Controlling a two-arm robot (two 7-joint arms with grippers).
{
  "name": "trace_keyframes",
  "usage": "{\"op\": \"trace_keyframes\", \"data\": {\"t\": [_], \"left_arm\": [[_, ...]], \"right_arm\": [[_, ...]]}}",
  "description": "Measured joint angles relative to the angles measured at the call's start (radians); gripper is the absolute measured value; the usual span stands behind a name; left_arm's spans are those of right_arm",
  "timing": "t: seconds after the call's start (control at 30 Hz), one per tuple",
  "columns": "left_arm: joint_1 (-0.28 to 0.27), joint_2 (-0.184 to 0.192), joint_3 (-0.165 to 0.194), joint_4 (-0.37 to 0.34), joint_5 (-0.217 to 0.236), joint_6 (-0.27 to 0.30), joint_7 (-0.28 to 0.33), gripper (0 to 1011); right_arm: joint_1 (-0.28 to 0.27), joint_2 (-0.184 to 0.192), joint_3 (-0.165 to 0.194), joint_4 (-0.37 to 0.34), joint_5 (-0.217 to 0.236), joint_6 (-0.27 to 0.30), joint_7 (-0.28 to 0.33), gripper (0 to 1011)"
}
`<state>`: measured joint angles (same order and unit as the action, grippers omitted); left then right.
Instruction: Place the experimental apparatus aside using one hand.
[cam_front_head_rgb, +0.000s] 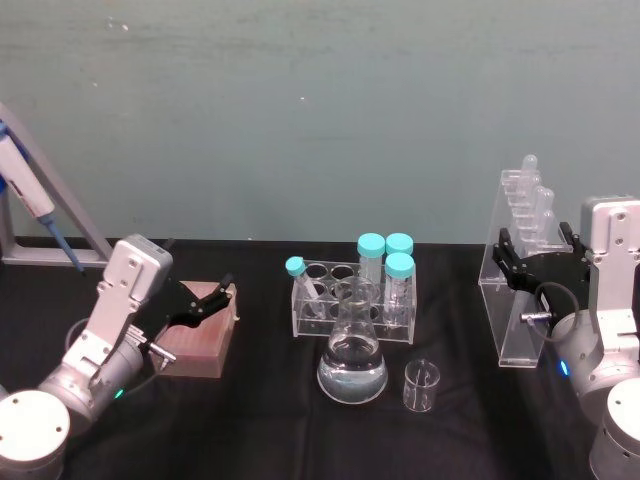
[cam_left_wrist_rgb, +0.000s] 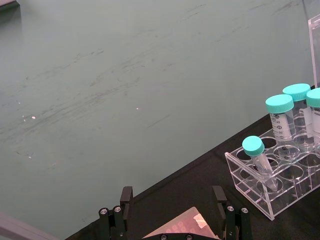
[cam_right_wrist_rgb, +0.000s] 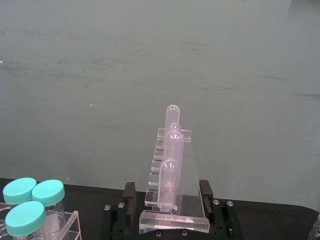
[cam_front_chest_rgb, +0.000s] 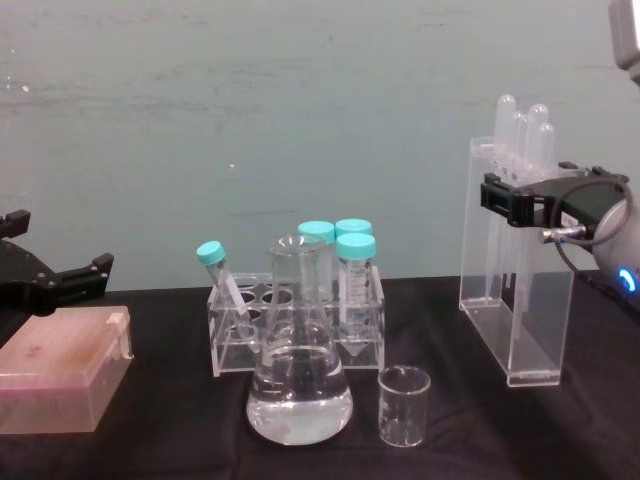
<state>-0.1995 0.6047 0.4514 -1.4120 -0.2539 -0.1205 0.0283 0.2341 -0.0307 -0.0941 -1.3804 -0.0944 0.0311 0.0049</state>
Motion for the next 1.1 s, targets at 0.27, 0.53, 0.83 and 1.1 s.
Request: {"op": "trace_keyframes", "data": {"t": [0.27,0.53,0.83,1.1], "left_arm": [[0.0,0.0,0.0,0.0,0.0,0.0,0.0,1000],[0.0,0.0,0.0,0.0,0.0,0.0,0.0,1000],[0.0,0.0,0.0,0.0,0.0,0.0,0.0,1000],[0.0,0.0,0.0,0.0,0.0,0.0,0.0,1000]], "right_arm": [[0.0,0.0,0.0,0.0,0.0,0.0,0.0,599],[0.0,0.0,0.0,0.0,0.0,0.0,0.0,594],[0.0,0.0,0.0,0.0,0.0,0.0,0.0,594],[0.0,0.001,0.0,0.0,-0.002,0.0,0.0,593]]}}
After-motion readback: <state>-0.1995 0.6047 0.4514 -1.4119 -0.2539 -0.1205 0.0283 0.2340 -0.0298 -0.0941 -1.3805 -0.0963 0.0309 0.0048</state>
